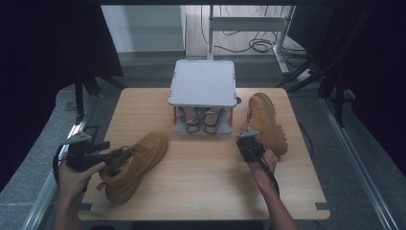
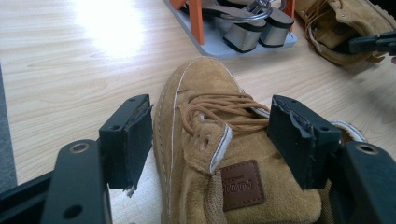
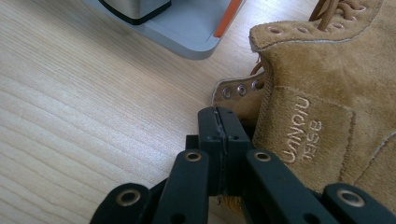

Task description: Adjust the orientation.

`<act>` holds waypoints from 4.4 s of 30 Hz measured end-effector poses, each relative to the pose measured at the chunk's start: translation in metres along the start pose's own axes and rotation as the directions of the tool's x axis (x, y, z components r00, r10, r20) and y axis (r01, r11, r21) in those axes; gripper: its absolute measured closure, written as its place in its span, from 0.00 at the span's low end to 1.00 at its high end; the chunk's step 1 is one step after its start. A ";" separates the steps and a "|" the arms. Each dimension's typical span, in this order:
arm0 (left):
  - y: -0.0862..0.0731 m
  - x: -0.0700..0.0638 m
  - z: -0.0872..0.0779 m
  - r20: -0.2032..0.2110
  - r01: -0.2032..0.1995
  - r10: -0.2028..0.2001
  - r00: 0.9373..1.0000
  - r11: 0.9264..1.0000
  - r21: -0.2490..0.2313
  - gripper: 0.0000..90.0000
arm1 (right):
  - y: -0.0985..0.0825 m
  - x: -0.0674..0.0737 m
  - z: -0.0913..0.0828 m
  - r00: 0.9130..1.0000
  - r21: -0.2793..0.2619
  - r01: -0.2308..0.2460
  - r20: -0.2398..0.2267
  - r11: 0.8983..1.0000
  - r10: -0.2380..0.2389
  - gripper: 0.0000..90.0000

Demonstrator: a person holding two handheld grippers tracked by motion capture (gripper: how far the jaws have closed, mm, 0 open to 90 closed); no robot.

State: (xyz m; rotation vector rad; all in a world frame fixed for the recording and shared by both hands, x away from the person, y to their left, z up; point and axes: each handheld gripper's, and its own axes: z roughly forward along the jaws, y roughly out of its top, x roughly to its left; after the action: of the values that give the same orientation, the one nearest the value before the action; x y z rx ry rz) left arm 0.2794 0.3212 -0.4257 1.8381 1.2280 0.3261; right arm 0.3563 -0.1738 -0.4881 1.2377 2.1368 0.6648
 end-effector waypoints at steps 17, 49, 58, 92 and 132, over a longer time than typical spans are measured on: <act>-0.002 -0.004 0.005 -0.002 0.001 -0.001 1.000 1.000 0.000 0.35 | -0.006 -0.026 -0.019 0.994 -0.047 -0.076 -0.078 0.996 0.072 1.00; -0.005 -0.003 0.011 -0.010 0.009 -0.008 1.000 1.000 0.019 0.35 | 0.001 -0.106 -0.051 0.953 -0.118 -0.254 -0.200 0.960 0.228 1.00; -0.004 -0.005 0.015 -0.010 0.005 -0.005 1.000 1.000 0.030 0.35 | -0.008 -0.168 -0.056 0.929 -0.093 -0.344 -0.181 0.934 0.324 1.00; -0.006 0.000 0.014 -0.027 0.021 -0.020 0.999 0.999 0.027 0.35 | -0.011 -0.236 -0.065 0.920 -0.200 -0.391 -0.052 0.898 0.389 0.65; -0.009 0.008 0.010 -0.036 0.036 -0.035 0.999 0.999 0.017 0.35 | -0.008 -0.247 -0.018 0.883 -0.011 -0.469 -0.040 0.883 0.468 0.86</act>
State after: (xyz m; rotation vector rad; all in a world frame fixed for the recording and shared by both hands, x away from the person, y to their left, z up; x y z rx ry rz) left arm 0.2842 0.3240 -0.4402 1.8305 1.2902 0.3312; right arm 0.4391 -0.3984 -0.4237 1.7670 1.8550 0.9113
